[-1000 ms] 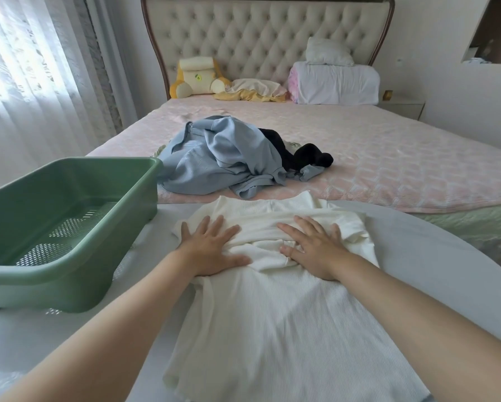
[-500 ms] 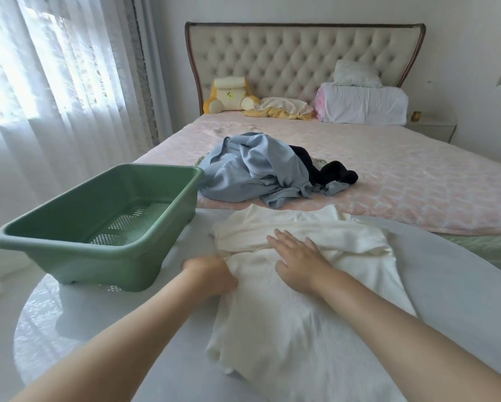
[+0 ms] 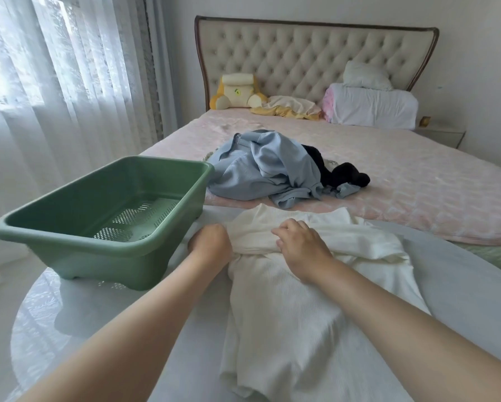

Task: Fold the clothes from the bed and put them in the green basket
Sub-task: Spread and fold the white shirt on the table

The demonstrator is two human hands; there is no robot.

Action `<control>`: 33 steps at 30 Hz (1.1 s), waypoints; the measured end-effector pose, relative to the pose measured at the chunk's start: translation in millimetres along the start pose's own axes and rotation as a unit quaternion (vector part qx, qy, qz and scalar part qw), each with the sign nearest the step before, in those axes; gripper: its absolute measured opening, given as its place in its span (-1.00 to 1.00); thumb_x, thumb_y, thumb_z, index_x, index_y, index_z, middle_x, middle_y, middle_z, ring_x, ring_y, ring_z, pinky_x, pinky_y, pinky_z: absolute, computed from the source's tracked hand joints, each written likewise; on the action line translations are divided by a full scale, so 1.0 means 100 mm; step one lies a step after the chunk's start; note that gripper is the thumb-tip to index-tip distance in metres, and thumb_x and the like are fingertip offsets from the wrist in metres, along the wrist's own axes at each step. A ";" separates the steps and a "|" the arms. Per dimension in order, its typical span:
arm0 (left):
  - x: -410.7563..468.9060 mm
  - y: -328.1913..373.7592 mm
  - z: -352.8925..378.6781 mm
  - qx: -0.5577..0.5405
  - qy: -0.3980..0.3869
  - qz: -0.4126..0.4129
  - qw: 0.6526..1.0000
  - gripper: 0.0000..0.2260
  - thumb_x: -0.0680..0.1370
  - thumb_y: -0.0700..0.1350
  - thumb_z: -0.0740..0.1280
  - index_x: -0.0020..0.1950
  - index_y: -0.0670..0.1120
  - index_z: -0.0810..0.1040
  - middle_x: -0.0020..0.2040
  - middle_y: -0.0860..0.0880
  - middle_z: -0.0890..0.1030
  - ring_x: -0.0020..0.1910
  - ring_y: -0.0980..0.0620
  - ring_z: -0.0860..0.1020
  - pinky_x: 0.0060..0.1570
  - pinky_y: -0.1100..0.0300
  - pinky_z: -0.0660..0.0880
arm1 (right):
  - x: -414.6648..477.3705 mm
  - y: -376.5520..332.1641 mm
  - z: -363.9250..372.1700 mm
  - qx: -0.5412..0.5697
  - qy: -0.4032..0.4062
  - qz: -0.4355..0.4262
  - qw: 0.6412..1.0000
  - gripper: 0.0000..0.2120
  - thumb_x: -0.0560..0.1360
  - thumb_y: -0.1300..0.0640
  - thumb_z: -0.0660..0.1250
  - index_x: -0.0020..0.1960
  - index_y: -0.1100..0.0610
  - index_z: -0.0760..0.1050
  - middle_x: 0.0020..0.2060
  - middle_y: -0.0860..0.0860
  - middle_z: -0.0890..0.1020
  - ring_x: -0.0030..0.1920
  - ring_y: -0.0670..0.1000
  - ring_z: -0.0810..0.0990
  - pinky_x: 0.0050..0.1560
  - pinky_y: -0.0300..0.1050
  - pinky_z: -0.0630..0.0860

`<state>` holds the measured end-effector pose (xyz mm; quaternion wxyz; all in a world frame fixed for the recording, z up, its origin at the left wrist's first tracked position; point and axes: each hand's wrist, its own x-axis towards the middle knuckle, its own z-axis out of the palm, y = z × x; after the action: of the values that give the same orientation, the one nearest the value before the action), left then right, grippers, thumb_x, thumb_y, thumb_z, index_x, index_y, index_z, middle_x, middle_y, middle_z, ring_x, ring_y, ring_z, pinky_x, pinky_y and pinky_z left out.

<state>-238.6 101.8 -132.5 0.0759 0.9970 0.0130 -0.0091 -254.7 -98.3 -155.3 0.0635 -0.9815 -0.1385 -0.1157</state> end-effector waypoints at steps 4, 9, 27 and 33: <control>0.28 0.02 0.21 -0.044 -0.016 -0.032 0.998 -0.62 0.61 0.10 0.18 0.23 -0.14 0.55 0.16 -0.12 0.61 0.09 -0.14 0.57 -0.06 0.13 0.42 | 0.13 0.07 0.18 -0.051 -0.028 0.022 0.998 -0.78 0.67 0.14 0.10 0.18 0.02 0.50 0.27 -0.04 0.47 0.25 0.06 0.44 0.23 -0.03 0.33; 0.54 0.09 0.29 -0.053 -0.066 -0.047 0.995 -0.66 0.55 0.00 0.27 0.25 -0.13 0.56 0.03 -0.09 0.57 0.04 -0.15 0.54 -0.07 0.12 0.41 | 0.11 0.14 0.31 -0.056 -0.119 0.039 0.990 -0.57 0.72 -0.02 -0.04 0.58 -0.17 0.16 0.57 0.00 0.20 0.54 0.06 0.19 0.53 0.11 0.08; 0.26 1.19 -0.02 -0.436 -0.196 0.123 0.870 -0.66 0.60 -0.07 0.34 0.34 -0.02 0.37 0.00 -0.07 0.62 -0.09 -0.05 0.69 0.09 0.01 0.62 | -0.21 0.66 -0.35 0.089 0.019 0.118 0.989 -0.28 0.57 0.15 0.23 0.62 0.00 -0.05 0.54 0.07 0.18 0.49 0.15 0.21 0.44 0.07 0.24; 0.40 1.12 0.02 -0.359 -0.020 0.181 0.915 -0.61 0.50 -0.44 0.07 0.00 -0.09 0.59 0.04 0.02 0.63 -0.12 0.06 0.66 -0.16 0.43 0.50 | -0.23 0.91 -0.26 0.008 -0.055 0.041 0.998 -0.38 0.54 0.29 0.17 0.55 -0.11 0.25 0.53 -0.02 0.20 0.46 0.09 0.28 0.41 -0.01 0.24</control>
<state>-195.9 -8.2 -118.8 0.4295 0.8874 -0.1672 -0.0100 -255.2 -195.5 -144.1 0.0684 -0.9908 -0.1019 -0.0577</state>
